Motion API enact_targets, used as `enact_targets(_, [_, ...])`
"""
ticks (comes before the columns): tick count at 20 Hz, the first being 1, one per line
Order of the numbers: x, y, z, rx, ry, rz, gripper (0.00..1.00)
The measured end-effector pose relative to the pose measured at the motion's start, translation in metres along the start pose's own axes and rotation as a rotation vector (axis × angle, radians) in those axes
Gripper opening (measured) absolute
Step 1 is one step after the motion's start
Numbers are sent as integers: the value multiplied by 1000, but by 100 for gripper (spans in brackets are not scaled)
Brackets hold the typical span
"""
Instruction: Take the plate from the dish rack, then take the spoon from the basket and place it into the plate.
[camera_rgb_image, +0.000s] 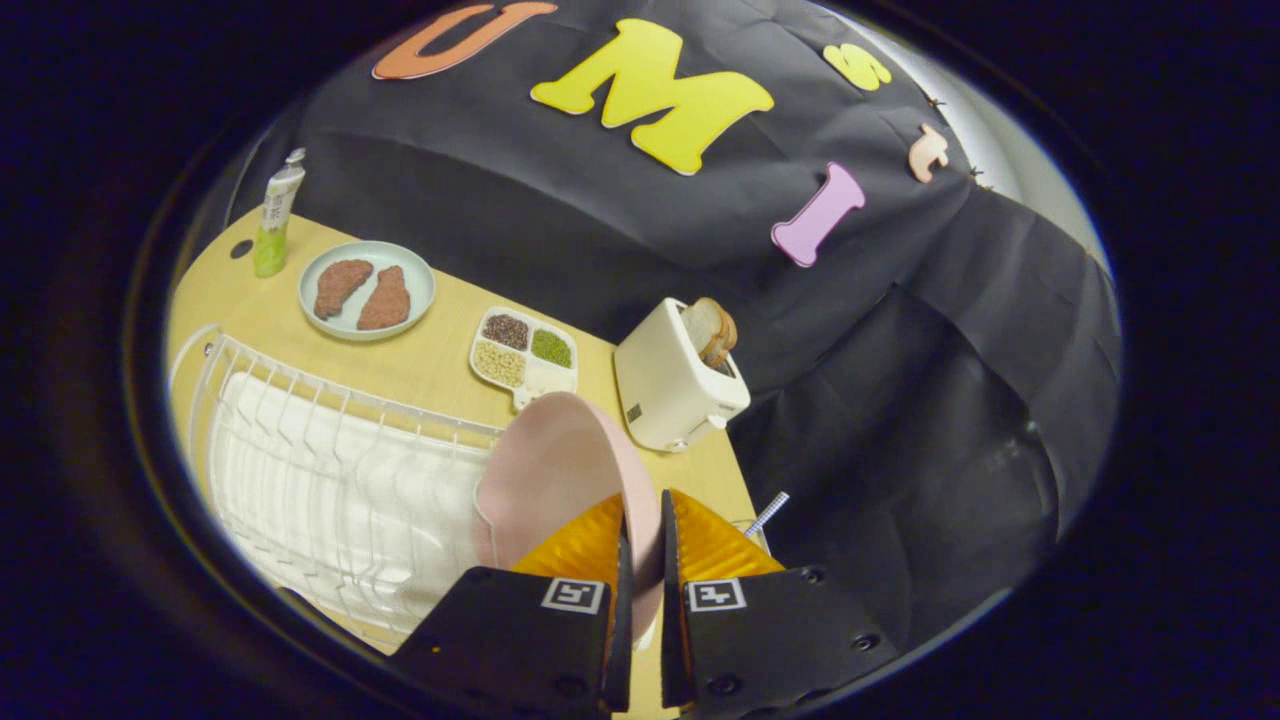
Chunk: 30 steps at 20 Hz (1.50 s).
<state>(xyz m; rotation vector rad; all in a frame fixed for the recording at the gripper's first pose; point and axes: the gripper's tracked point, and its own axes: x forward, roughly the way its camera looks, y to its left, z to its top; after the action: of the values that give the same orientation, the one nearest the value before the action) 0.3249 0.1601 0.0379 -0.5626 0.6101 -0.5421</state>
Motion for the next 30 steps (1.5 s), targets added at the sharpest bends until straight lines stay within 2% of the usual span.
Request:
enact_targets(4, [-11, 1, -1, -32, -47, -62, 17])
enact_targets(8, [-24, -26, 2, -12, -99, -105, 17])
enact_targets(10, [-31, -40, -3, 10, -111, -96, 17])
enact_targets(16, [-81, -80, -47, 166, -177, 141, 17])
enact_targets(20, [-113, -84, -112, 259, -213, 389, 17])
enact_targets(22, [-114, -84, -152, 318, -215, 453, 17])
enact_targets(25, [-111, -52, -214, 350, -177, 575, 17])
enact_targets(30, [-85, -27, -267, 425, -97, 629, 17])
